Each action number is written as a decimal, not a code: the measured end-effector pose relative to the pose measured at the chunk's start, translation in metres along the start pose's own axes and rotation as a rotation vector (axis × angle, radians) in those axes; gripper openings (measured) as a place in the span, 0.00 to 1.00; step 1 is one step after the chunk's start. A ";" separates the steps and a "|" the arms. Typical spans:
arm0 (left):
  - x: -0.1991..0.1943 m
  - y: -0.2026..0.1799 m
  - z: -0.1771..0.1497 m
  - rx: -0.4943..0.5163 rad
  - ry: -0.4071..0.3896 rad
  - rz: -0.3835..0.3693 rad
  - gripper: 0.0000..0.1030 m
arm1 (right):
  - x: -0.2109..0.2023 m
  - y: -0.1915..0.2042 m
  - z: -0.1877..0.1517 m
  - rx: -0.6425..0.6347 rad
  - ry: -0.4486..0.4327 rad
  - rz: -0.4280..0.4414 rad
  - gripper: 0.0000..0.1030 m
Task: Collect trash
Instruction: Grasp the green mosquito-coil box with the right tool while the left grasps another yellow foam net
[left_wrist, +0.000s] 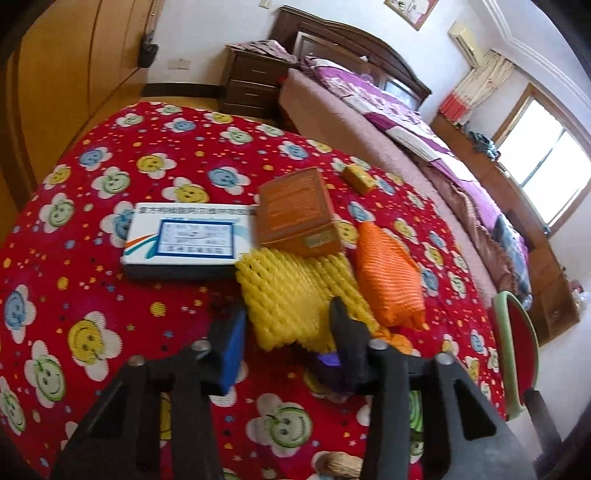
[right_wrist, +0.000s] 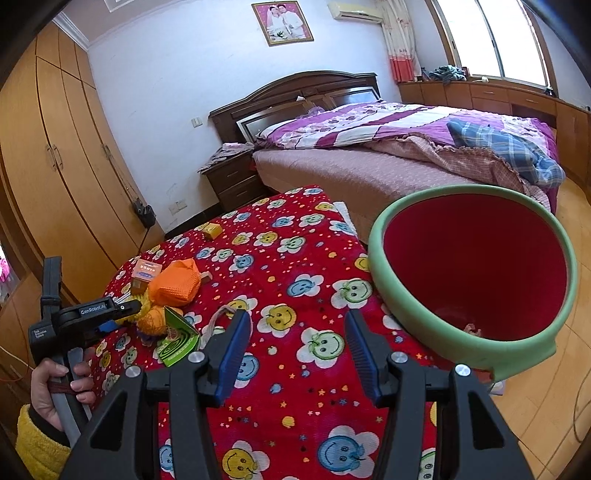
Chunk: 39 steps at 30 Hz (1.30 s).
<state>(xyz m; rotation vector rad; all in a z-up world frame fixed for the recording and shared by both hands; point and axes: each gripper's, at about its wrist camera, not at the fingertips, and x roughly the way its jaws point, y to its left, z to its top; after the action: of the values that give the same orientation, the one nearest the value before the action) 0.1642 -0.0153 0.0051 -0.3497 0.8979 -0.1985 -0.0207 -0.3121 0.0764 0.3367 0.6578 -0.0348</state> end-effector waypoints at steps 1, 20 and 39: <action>0.000 -0.002 0.000 0.003 -0.001 -0.012 0.31 | 0.001 0.000 0.000 0.000 0.003 0.001 0.55; -0.084 0.016 -0.004 0.025 -0.185 -0.042 0.15 | 0.015 0.045 -0.004 -0.081 0.063 0.080 0.55; -0.073 0.048 -0.015 0.047 -0.197 -0.038 0.15 | 0.085 0.133 -0.039 -0.217 0.297 0.070 0.76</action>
<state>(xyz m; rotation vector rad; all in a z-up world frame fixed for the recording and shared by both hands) 0.1090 0.0491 0.0316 -0.3368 0.6917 -0.2156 0.0423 -0.1680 0.0356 0.1554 0.9346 0.1550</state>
